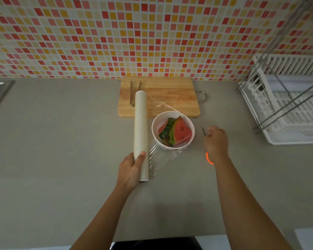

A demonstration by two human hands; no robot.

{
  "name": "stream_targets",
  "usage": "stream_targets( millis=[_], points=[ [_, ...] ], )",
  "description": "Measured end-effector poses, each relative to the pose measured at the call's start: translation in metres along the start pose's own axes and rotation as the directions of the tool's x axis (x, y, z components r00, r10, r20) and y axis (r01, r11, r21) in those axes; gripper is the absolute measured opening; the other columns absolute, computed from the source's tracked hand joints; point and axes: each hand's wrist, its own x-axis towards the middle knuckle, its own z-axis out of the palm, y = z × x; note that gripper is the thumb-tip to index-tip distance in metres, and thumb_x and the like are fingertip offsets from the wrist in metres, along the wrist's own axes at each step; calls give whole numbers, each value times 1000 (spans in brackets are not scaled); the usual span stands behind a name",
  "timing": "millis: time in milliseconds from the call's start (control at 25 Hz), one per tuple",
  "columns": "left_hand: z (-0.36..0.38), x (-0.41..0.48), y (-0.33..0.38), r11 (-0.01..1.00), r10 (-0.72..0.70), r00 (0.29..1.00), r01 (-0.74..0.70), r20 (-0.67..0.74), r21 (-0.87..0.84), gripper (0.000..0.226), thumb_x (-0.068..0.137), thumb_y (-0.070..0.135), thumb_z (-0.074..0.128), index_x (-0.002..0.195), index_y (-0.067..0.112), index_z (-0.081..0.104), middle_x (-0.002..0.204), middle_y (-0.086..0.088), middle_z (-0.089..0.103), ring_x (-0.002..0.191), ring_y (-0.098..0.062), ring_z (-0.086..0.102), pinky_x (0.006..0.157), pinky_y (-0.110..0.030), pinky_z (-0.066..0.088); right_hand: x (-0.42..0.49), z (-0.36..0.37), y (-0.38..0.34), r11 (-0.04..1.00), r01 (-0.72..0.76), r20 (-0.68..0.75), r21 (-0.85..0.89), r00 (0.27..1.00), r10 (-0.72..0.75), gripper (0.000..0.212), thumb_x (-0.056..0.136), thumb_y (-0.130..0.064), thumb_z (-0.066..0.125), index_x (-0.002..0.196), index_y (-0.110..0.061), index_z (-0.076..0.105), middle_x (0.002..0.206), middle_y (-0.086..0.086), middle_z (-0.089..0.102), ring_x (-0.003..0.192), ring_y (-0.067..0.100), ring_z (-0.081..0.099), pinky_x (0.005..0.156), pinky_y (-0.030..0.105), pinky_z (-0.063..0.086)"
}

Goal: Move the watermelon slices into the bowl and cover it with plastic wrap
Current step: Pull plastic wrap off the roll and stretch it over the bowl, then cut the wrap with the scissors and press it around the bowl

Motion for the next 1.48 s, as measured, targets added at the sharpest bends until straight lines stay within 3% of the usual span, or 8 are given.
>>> stream_targets(
  millis=[160, 600, 720, 800, 920, 1040, 1240, 1480],
  points=[
    [-2, 0, 1, 1000, -1, 1000, 1, 10, -8, 30, 94, 41, 50, 95, 15, 62, 96, -7, 64, 87, -23, 60, 75, -37, 48, -24, 5, 29, 943, -125, 98, -308, 982, 162, 37, 85, -9, 53, 120, 3, 45, 122, 28, 47, 112, 43, 49, 93, 39, 38],
    [-2, 0, 1, 999, -5, 1000, 6, 25, -50, 32, 94, 40, 51, 101, 11, 64, 100, -9, 64, 88, -23, 60, 73, -33, 44, -28, 11, 40, 960, -82, -6, -268, 996, 84, 28, 92, -14, 52, 115, 1, 49, 108, 32, 57, 102, 46, 54, 81, 45, 40],
    [-2, -1, 2, 999, -5, 1000, 6, 29, -54, 28, 94, 40, 51, 100, 15, 62, 99, -7, 64, 88, -22, 60, 71, -32, 43, -28, 2, 24, 990, -60, -108, -126, 993, 47, 27, 95, -14, 45, 115, 3, 48, 106, 33, 57, 99, 46, 54, 77, 43, 39],
    [-2, 0, 1, 999, -7, 1000, 8, 20, -43, 29, 94, 41, 50, 98, 14, 62, 95, -6, 63, 84, -19, 59, 67, -31, 43, -30, -6, 6, 994, 79, -141, 70, 988, -69, 28, 93, -9, 44, 119, -2, 50, 99, 23, 61, 91, 40, 56, 70, 32, 35],
    [-2, 0, 1, 999, -10, 1000, 11, 16, -50, 27, 94, 41, 51, 95, 17, 61, 91, -1, 62, 82, -14, 59, 68, -32, 44, -39, -11, -24, 896, 218, -42, 388, 975, -219, 38, 92, -7, 44, 128, -18, 49, 94, -3, 61, 82, 12, 59, 66, 9, 38],
    [-2, 1, -1, 998, -24, 1000, 24, 10, -58, 24, 93, 43, 51, 93, 21, 61, 91, 0, 62, 85, -18, 60, 74, -36, 48, -55, -1, -43, 745, 133, 101, 654, 960, -261, 36, 91, -9, 51, 122, -27, 49, 100, -4, 64, 92, 8, 62, 83, 19, 47],
    [-3, -2, 3, 997, -41, 999, 42, 15, -57, 28, 90, 47, 51, 93, 21, 62, 97, -6, 65, 85, -20, 62, 75, -40, 53, -82, 17, -46, 606, 29, 208, 795, 925, -318, 30, 83, -14, 67, 103, -33, 56, 80, -20, 67, 78, -6, 62, 68, 10, 46],
    [-4, -11, 14, 995, -82, 997, 81, -4, -59, 51, 73, 60, 48, 96, 18, 64, 104, -13, 66, 92, -30, 63, 84, -50, 54, -113, 29, -29, 622, -15, 245, 783, 926, -287, 40, 66, -37, 78, 94, -29, 51, 79, -8, 63, 64, -2, 60, 60, 14, 46]
  ],
)
